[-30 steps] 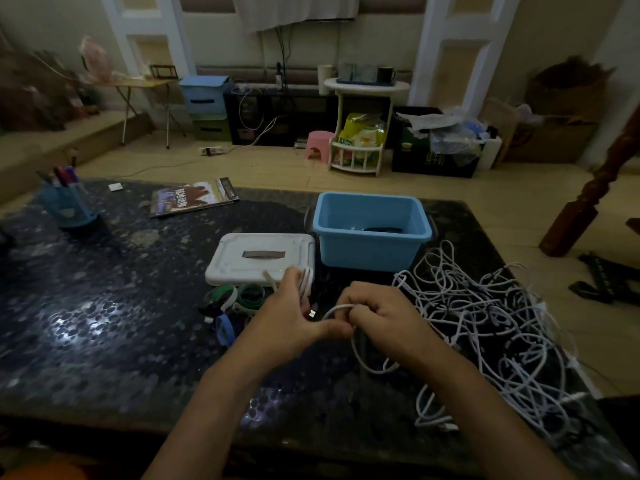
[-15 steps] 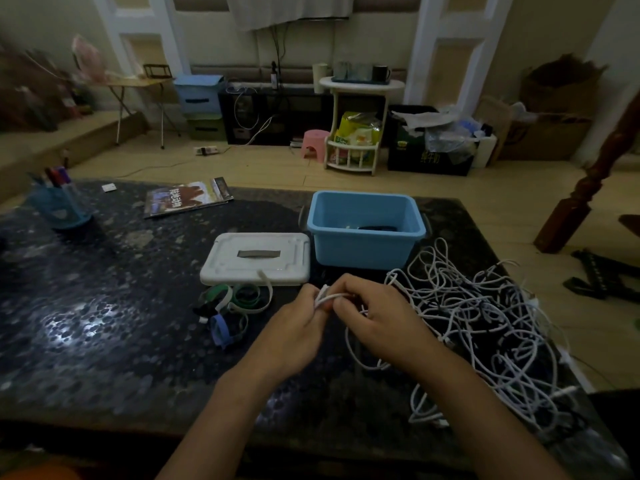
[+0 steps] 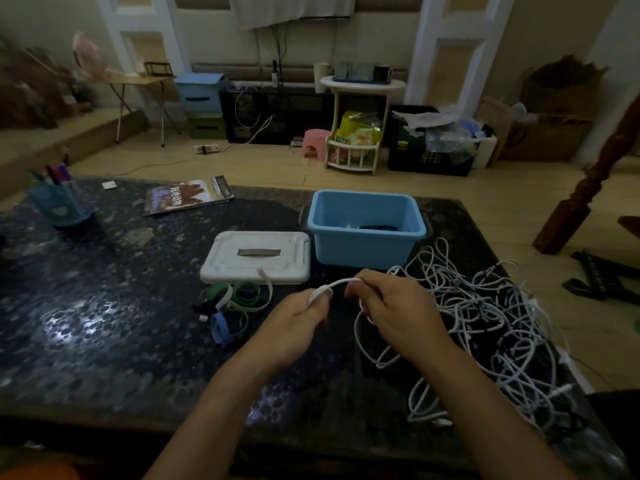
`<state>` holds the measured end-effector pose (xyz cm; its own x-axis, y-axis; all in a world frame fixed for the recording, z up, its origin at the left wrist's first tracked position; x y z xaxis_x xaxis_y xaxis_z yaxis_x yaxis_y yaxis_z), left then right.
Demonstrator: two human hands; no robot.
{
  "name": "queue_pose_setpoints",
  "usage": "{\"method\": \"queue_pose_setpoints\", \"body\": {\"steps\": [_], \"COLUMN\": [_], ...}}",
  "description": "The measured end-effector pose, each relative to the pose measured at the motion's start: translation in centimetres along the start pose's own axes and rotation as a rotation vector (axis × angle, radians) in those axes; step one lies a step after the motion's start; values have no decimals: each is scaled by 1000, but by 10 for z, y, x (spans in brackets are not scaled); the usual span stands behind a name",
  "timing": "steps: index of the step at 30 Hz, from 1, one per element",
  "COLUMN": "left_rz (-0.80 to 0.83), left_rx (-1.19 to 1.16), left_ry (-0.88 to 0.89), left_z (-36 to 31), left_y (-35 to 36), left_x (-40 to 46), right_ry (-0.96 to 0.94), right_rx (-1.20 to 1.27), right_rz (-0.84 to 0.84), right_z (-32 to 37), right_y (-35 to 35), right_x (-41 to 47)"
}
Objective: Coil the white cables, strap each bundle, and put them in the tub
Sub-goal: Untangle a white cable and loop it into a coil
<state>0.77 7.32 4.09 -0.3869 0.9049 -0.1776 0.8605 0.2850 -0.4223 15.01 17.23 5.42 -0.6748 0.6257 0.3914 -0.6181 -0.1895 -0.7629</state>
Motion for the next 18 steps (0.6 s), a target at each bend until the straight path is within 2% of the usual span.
{"method": "queue_pose_setpoints", "body": {"steps": [5, 9, 12, 16, 18], "left_rz": [-87, -81, -47, -54, -50], "left_rx": [-27, -43, -63, -105, -135], "left_ry": [70, 91, 77, 33, 21], "left_z": [-1, -2, -2, -5, -7], "left_y": [-4, -6, -5, -4, -3], "left_x": [-2, -3, -4, -5, -5], "right_ry": [-20, 3, -2, -56, -62], "right_rx": [-55, -101, -37, 146, 190], "right_rz": [111, 175, 135, -17, 2], "right_z": [-1, -5, -5, 3, 6], "right_y": [7, 12, 12, 4, 5], "right_x": [2, 1, -1, 0, -1]}}
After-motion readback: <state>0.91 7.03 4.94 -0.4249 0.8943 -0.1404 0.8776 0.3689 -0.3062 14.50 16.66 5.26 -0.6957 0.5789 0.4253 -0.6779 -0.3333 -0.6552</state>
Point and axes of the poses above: each hand's wrist, its own x-axis towards the middle knuckle, its own y-axis out of the palm, z = x × y, the point moved 3 cm from there along x, towards the middle knuckle, and after that the axes turned 8 degrees about -y, right-handed, at the moved point
